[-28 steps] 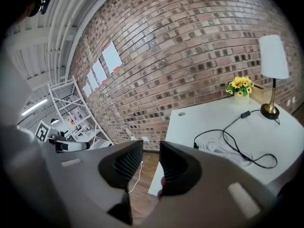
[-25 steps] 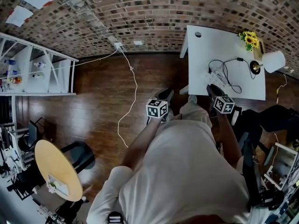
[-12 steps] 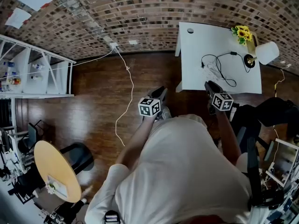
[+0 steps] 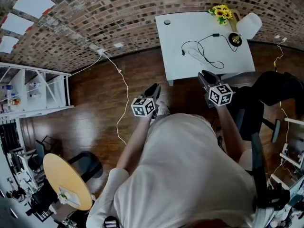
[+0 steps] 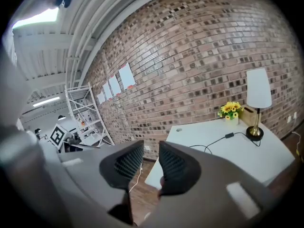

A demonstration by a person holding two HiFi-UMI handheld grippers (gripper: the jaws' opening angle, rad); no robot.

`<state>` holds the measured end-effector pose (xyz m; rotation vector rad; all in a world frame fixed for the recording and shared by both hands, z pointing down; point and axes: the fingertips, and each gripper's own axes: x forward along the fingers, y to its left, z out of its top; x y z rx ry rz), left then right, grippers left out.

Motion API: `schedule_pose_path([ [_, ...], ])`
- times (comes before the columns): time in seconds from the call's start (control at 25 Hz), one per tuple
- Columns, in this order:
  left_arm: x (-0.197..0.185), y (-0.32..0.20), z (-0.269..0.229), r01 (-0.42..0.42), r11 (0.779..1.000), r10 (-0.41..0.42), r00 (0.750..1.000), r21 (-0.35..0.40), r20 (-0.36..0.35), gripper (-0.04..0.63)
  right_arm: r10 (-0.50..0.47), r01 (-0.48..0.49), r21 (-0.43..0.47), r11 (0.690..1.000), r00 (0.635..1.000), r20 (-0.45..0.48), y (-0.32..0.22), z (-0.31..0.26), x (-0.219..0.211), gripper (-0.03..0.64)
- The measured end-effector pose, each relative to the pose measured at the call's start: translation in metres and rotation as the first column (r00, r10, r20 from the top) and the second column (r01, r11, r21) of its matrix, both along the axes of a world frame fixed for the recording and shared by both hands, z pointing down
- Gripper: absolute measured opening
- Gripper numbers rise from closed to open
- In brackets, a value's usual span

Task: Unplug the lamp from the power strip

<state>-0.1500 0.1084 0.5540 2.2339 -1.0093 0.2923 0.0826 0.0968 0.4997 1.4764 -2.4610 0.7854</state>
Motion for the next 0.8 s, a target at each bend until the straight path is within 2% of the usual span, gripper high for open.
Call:
schedule_pose_path([
  [0.16,0.031,0.029,-0.007,-0.008,1.000,0.008,1.000,0.015,0.017,0.054,-0.020,0.021,0.022,1.000,1.000,-0.009,0.030,-0.004,0.020,0.089],
  [0.36,0.062,0.070,0.000,-0.006,1.000,0.006,0.999,0.005,0.046,0.052,-0.020,0.020,0.001,1.000,1.000,0.005,0.068,0.011,0.048,0.089],
  [0.48,0.071,0.097,0.002,0.010,1.000,-0.010,0.998,0.007,0.061,0.054,-0.016,0.017,-0.017,1.000,0.999,0.041,0.094,0.010,0.059,0.089],
  [0.56,0.074,0.112,-0.001,0.031,0.999,-0.033,0.998,0.033,0.060,0.052,-0.014,0.015,-0.019,1.000,0.999,0.048,0.107,0.008,0.065,0.089],
  [0.68,0.076,0.135,-0.004,0.071,0.995,-0.074,0.996,0.067,0.046,0.054,-0.037,0.038,-0.017,0.999,0.999,0.031,0.126,0.011,0.067,0.089],
  [0.8,0.077,0.156,0.000,0.093,0.994,-0.096,0.994,0.063,0.045,0.052,-0.067,0.067,-0.023,0.997,0.998,0.002,0.146,0.022,0.066,0.089],
])
